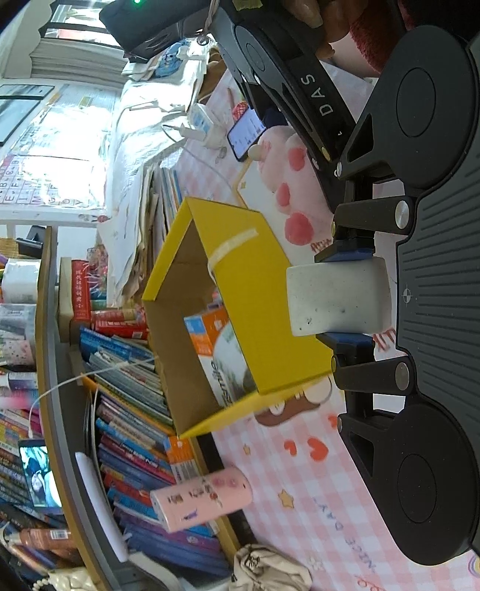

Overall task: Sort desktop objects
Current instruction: 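Carry pig plush in right tool while left tool carries eraser to yellow box, then lower both into yellow box and open right tool while left tool releases eraser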

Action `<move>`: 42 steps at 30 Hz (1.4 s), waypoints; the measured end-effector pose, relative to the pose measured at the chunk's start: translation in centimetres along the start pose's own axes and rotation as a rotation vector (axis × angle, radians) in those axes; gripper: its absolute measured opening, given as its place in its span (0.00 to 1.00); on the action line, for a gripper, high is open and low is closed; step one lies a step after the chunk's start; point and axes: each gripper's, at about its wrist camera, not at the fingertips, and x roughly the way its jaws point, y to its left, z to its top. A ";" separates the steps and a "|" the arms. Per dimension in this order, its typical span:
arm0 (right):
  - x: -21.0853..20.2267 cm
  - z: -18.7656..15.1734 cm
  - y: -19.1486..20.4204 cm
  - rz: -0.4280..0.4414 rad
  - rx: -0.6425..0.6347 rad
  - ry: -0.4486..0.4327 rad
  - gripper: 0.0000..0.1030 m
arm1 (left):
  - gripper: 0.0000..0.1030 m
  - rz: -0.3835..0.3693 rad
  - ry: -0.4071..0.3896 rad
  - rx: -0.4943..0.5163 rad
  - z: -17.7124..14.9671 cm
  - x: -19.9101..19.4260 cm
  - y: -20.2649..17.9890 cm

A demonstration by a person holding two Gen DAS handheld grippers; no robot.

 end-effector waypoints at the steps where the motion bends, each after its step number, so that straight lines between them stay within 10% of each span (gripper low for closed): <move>1: -0.1 0.2 -0.4 0.000 -0.006 0.000 0.87 | 0.33 0.005 -0.002 -0.005 0.1 0.2 -0.3; 29: -3.7 10.3 -3.9 0.083 -0.230 -0.376 0.87 | 0.33 0.213 -0.192 -0.042 8.1 0.2 -0.4; 42: 1.3 14.7 -3.4 0.090 -0.337 -0.337 0.87 | 0.33 0.265 -0.188 -0.072 10.2 3.1 1.6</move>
